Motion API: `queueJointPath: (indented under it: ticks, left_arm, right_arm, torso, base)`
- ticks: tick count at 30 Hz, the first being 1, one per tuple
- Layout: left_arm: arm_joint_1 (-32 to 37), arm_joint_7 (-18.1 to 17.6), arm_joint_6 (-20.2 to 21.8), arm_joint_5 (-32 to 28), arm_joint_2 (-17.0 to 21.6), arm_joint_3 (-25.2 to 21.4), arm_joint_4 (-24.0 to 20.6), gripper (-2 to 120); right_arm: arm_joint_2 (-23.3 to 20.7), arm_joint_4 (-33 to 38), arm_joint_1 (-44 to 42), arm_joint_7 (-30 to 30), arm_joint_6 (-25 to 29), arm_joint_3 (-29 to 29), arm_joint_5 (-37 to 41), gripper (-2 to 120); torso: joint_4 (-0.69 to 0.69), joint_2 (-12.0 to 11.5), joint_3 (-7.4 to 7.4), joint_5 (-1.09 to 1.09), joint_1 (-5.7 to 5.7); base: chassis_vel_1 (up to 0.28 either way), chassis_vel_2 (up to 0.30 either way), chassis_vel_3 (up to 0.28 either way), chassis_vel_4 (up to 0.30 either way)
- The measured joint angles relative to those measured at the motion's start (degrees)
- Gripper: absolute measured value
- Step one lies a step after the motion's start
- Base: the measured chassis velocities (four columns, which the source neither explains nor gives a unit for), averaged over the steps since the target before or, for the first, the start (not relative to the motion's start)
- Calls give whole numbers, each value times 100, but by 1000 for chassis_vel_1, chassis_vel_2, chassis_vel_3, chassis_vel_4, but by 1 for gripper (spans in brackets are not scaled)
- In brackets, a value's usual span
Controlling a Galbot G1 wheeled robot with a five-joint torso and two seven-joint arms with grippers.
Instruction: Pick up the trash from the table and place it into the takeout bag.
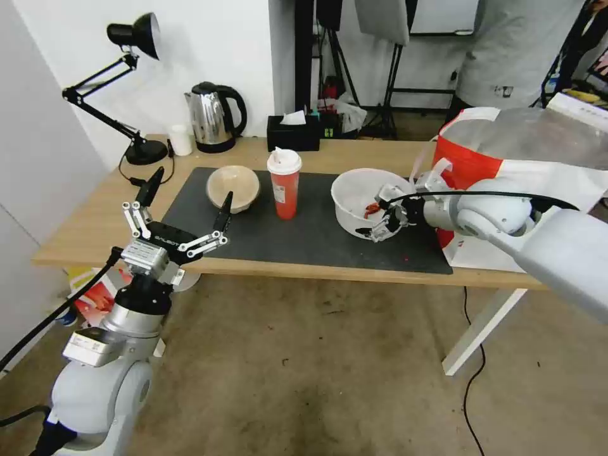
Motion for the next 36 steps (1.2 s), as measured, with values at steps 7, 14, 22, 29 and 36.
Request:
queueJointPath:
  ticks: [7, 14, 22, 29, 36]
  left_arm:
    - [17, 1, -11, 3, -19, -6, -2, 100]
    - [2, 4, -21, 6, -31, -3, 22, 100]
    - [-3, 7, -30, 9, -31, -2, 25, 100]
    - [18, 14, -124, 16, -39, 0, 57, 100]
    - [16, 18, -139, 17, -37, -9, 66, 100]
  right_arm:
    - [107, -160, 15, 0, 21, -120, -64, 100]
    - [218, -324, 86, -6, 36, -178, -115, 100]
    - [319, -565, 169, -17, 46, -222, -154, 100]
    - [447, -749, 169, -51, 64, -235, -231, 100]
    - [612, -895, 144, -71, 85, -240, -294, 100]
  torso:
    - [0, 0, 0, 0, 0]
    - [1, 0, 0, -1, 0]
    - [0, 0, 0, 0, 0]
    - [0, 0, 0, 0, 0]
    - [0, 1, -1, -1, -1]
  base:
    - [0, 0, 0, 0]
    - [0, 0, 0, 0]
    - [0, 0, 0, 0]
    - [0, 0, 0, 0]
    - [0, 0, 0, 0]
